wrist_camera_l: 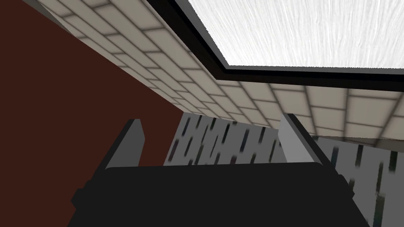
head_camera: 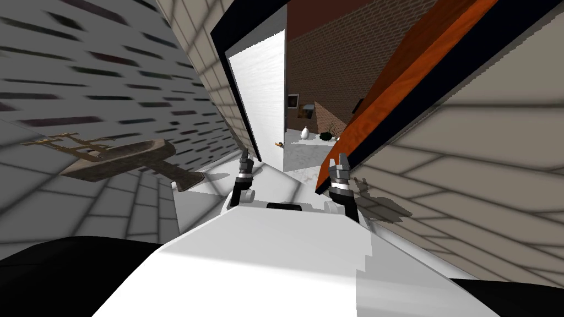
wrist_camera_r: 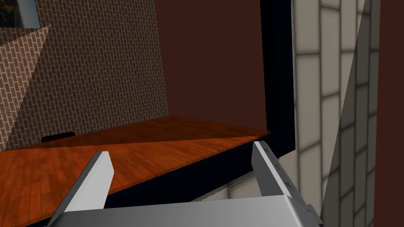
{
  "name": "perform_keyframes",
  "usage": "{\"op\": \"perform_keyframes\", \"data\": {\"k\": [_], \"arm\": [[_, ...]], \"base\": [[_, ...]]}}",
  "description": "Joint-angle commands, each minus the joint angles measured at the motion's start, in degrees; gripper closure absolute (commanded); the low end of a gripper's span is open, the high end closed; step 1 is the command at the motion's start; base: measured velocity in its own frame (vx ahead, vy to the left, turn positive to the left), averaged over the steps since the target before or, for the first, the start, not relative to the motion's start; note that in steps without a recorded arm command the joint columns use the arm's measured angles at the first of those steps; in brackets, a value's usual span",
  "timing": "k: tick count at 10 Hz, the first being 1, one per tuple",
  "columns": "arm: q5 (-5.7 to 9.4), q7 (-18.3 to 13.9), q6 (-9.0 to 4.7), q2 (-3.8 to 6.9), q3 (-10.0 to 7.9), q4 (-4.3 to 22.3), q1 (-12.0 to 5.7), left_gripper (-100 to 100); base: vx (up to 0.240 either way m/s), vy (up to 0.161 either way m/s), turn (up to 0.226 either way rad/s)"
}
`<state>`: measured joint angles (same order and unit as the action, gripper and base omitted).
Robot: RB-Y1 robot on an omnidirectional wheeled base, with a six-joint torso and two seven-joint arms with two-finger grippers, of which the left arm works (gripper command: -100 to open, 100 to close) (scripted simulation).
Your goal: Push the door open
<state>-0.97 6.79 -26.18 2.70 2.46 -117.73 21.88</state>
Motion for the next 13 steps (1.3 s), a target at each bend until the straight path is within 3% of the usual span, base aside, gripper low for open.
{"op": "perform_keyframes", "data": {"k": [1, 3, 11, 13], "arm": [[-0.09, -0.6, -0.72, 0.32, 0.3, 2.8, -1.14, -100], [-0.19, -0.8, -1.09, 0.48, 0.57, 4.3, -1.74, -100], [-0.99, -3.4, -4.38, 1.47, 2.96, 18.0, -7.02, -100], [-1.1, -3.7, -4.82, 1.56, 3.28, 19.8, -7.73, -100]], "base": [[0.083, 0.048, -0.025], [0.081, 0.045, -0.013], [0.089, 0.043, -0.022], [0.087, 0.038, -0.017]]}}
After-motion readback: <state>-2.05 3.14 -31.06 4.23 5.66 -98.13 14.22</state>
